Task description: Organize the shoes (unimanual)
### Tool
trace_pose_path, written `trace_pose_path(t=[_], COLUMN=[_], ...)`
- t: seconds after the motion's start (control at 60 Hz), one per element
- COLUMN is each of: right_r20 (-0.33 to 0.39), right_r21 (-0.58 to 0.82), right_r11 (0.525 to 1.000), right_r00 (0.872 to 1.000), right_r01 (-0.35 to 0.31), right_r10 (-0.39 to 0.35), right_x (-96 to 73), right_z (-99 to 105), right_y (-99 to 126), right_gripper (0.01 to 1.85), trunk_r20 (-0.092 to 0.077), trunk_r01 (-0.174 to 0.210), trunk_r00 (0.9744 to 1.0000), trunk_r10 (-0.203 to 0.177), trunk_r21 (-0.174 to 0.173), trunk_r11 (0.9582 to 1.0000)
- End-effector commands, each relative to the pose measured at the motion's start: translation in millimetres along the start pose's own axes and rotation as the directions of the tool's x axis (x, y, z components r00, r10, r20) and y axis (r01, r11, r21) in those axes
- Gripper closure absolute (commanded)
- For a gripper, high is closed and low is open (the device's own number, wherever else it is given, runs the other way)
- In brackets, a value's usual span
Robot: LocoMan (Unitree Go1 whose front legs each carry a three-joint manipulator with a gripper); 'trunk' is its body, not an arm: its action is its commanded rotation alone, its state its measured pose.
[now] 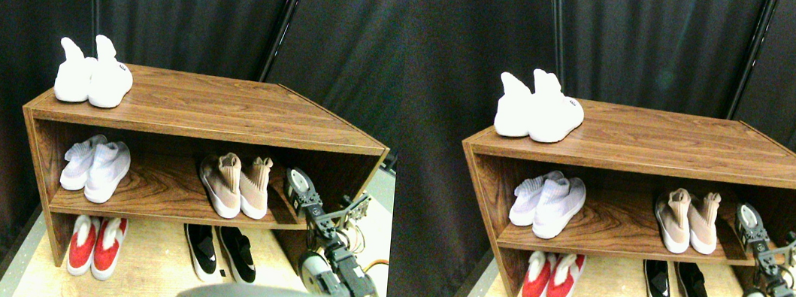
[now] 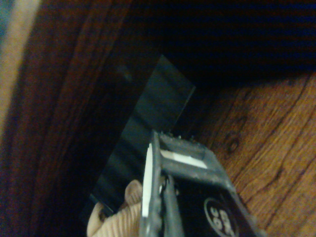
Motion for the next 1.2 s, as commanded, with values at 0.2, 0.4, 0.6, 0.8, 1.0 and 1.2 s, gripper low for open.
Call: trace_pose_path(t=[0.2,0.4,0.6,0.8,1.0,1.2], right_r20=[0.004,-0.002,-0.052,-0.068,-0.091,-0.099], right_r21=[0.008,0.061,0.092,0.108,0.201,0.245], right_r11=[0.993,0.987,0.978,0.985,0.978,0.969], right_r00=[0.993,0.989,0.98,0.987,0.993,0.995], right_r01=[-0.118,-0.147,-0.186,-0.137,-0.051,0.041], right_r10=[0.118,0.148,0.191,0.145,0.07,-0.018], right_x=[-33.4,-63.1,-82.9,-93.4,-91.7,-81.1], right_z=[10,12,10,4,-7,-21], right_y=[25,19,0,-26,-59,-95], right_gripper=[1.8,1.8,1.8,1.8,1.8,1.8], trunk_r20=[-0.005,-0.026,-0.056,-0.081,-0.097,-0.106], trunk_r01=[0.013,0.011,0.008,0.008,-0.002,-0.016], trunk_r00=[0.9999,0.9996,0.9984,0.9967,0.9953,0.9943], trunk_r10=[-0.013,-0.011,-0.009,-0.009,0.001,0.014], trunk_r21=[-0.018,-0.019,-0.016,-0.011,-0.012,-0.019], trunk_r11=[0.9998,0.9998,0.9998,0.9999,0.9999,0.9997])
